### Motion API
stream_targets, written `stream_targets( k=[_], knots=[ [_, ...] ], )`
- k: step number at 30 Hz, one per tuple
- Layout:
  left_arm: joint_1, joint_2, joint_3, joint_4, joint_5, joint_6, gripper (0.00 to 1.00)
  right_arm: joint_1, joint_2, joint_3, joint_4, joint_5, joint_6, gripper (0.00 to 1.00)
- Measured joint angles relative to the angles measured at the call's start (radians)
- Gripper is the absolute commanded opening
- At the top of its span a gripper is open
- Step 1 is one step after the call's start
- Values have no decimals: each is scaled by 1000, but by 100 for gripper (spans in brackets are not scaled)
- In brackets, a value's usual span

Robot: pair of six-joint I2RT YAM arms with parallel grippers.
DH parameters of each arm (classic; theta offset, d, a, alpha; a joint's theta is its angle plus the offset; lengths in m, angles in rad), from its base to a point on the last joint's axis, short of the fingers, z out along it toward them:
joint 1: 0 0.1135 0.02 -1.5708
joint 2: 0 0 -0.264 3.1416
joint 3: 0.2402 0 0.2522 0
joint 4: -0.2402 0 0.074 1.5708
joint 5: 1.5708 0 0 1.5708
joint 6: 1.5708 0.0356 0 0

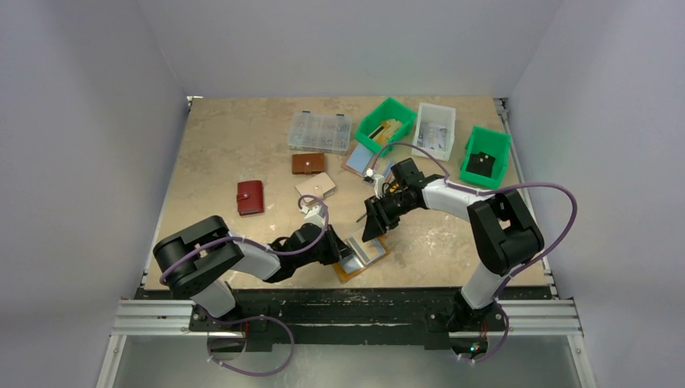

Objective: Take the credit cards out of the card holder
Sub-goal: Remove the credit card from the card holder.

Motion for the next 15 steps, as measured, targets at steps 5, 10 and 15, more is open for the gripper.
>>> stream_targets(
  k=[5, 10, 15],
  knots=[
    [0, 0, 0, 0, 0, 0, 4, 2, 0, 1, 0, 12, 14, 51],
    [0, 0, 0, 1, 1, 0, 4, 4, 0, 2, 0, 20, 23, 54],
    [0, 0, 0, 2, 1, -1, 4, 7, 0, 4, -3, 31, 27, 55]
  ],
)
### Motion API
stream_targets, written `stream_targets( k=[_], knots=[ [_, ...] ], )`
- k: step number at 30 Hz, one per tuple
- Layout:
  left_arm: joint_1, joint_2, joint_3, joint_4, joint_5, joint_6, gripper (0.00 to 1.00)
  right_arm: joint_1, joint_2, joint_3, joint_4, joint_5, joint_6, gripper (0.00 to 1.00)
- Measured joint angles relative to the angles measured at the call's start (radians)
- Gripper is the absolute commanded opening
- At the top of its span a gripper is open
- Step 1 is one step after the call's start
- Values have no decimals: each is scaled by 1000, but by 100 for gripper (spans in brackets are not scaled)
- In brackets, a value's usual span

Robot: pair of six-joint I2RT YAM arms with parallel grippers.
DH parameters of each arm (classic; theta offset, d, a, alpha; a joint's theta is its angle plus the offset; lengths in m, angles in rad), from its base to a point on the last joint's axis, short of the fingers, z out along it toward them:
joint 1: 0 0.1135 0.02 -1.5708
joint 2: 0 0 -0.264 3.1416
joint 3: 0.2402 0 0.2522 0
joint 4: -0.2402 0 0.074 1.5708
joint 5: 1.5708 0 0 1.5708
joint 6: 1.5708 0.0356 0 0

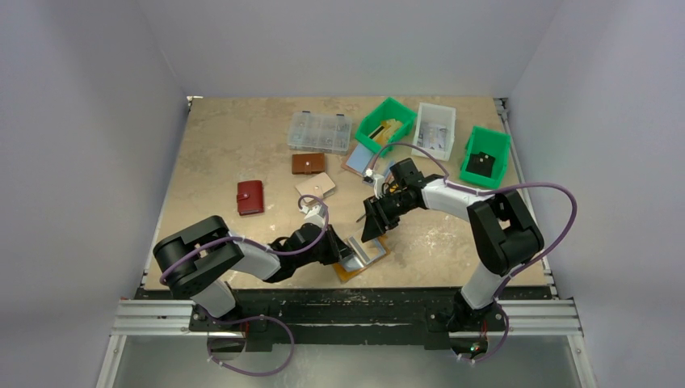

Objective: Take the credit cards out of the card holder
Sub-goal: Remove the credit card from the card holder.

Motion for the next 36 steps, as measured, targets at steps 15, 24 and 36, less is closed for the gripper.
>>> stream_targets(
  k=[15, 24, 36],
  knots=[
    [2, 5, 0, 8, 4, 0, 3, 5, 0, 8, -13, 7, 6, 61],
    [4, 8, 0, 14, 9, 0, 3, 6, 0, 13, -20, 10, 6, 64],
    [5, 9, 0, 14, 10, -1, 3, 6, -3, 14, -25, 9, 7, 71]
  ],
)
